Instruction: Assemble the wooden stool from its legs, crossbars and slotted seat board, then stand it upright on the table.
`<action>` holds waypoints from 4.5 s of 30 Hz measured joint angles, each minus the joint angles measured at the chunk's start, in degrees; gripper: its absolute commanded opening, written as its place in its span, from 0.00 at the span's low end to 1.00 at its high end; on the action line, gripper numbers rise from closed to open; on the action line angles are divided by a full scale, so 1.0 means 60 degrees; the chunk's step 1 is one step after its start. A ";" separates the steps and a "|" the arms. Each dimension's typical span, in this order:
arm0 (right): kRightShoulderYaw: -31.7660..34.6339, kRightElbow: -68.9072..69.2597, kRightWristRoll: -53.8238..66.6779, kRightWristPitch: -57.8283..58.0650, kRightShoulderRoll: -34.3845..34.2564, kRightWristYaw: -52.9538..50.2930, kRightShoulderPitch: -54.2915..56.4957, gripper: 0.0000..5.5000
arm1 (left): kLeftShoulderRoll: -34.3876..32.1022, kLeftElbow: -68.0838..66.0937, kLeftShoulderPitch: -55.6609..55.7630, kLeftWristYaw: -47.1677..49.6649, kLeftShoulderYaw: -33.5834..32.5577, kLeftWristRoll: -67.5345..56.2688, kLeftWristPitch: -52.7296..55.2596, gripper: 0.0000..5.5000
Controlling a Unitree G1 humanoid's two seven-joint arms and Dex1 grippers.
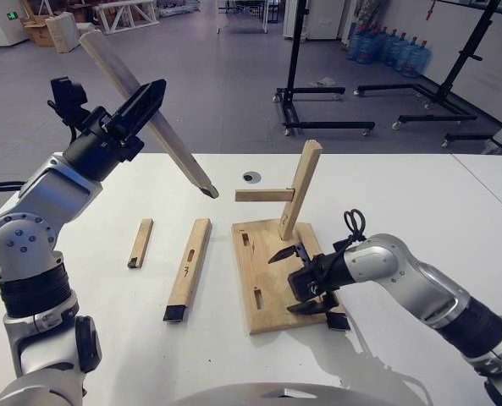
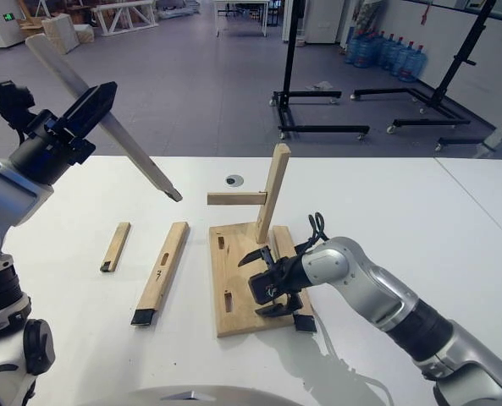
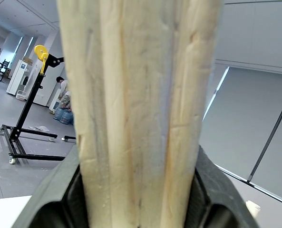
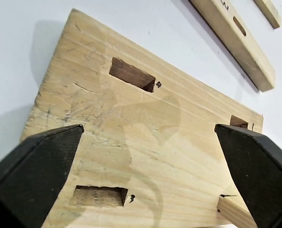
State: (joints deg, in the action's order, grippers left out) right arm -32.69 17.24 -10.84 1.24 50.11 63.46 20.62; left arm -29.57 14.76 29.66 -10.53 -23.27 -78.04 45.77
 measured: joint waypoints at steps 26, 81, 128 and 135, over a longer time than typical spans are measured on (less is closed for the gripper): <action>0.1367 -0.0499 -0.0234 0.0263 -0.0005 0.1099 0.0570 0.93 | 0.0163 0.0435 -0.0507 -0.0099 0.0522 0.0023 0.0190 0.37; 0.3259 0.1182 0.3657 0.5607 -0.1615 -0.2195 -0.0159 0.93 | 0.3638 -0.9139 0.1505 -0.8720 0.2025 0.6669 -0.6561 0.37; 0.2983 0.0948 0.3309 0.5605 -0.1654 -0.2227 0.0017 0.93 | 0.3926 -1.1501 0.2267 -0.9958 0.2128 0.8512 -0.8094 0.37; 0.2971 0.0949 0.3309 0.5607 -0.1698 -0.2239 0.0017 0.93 | 0.3839 -1.1456 0.2267 -1.0050 0.1988 0.8438 -0.7667 0.37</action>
State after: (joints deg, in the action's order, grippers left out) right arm -14.86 22.94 9.01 34.88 39.92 50.03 20.72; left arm -6.53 -53.98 43.26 -70.83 -11.34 -27.41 -0.23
